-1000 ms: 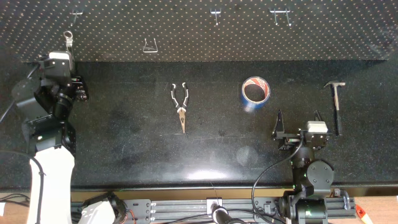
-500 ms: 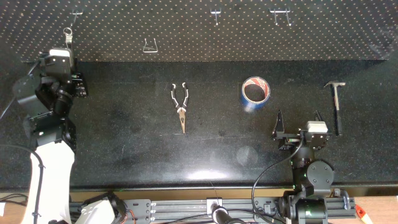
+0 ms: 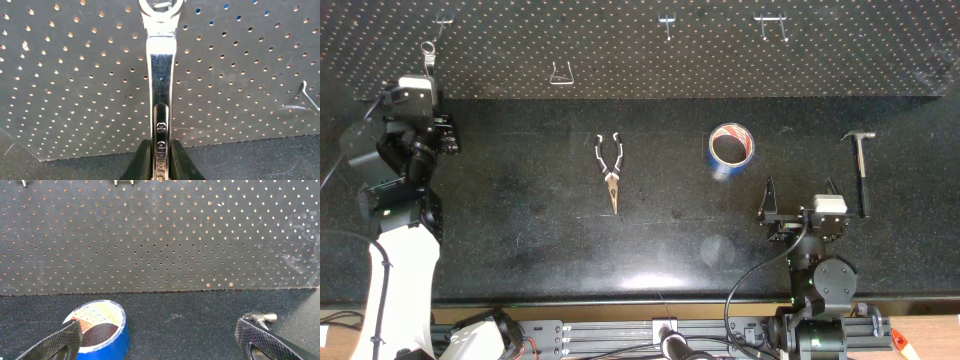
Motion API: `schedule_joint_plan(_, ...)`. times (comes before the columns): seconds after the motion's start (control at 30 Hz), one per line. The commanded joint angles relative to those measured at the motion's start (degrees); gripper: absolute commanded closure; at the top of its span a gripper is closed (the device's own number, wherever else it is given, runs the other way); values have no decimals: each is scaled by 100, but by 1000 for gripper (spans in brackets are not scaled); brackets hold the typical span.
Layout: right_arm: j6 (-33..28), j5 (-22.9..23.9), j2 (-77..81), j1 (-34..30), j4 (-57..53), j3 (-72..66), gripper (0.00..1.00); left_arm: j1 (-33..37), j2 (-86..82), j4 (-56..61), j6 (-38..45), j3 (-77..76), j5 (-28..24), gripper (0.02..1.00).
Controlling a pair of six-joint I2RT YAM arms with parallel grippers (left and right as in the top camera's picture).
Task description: Place Tools Onto Pegboard
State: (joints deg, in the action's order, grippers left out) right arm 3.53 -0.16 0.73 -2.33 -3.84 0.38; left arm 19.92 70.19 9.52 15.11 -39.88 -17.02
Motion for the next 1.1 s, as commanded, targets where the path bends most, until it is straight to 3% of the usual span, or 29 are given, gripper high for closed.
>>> schedule_joint_plan(0.03, -83, -35, -61, -26, -31, -15, 1, -13, -7, 107, 192, -44, -111, 993)
schedule_joint_plan(1.1, -83, -35, -61, -26, -31, -15, 1, -236, 474, 557, 341, -59, -361, 991)
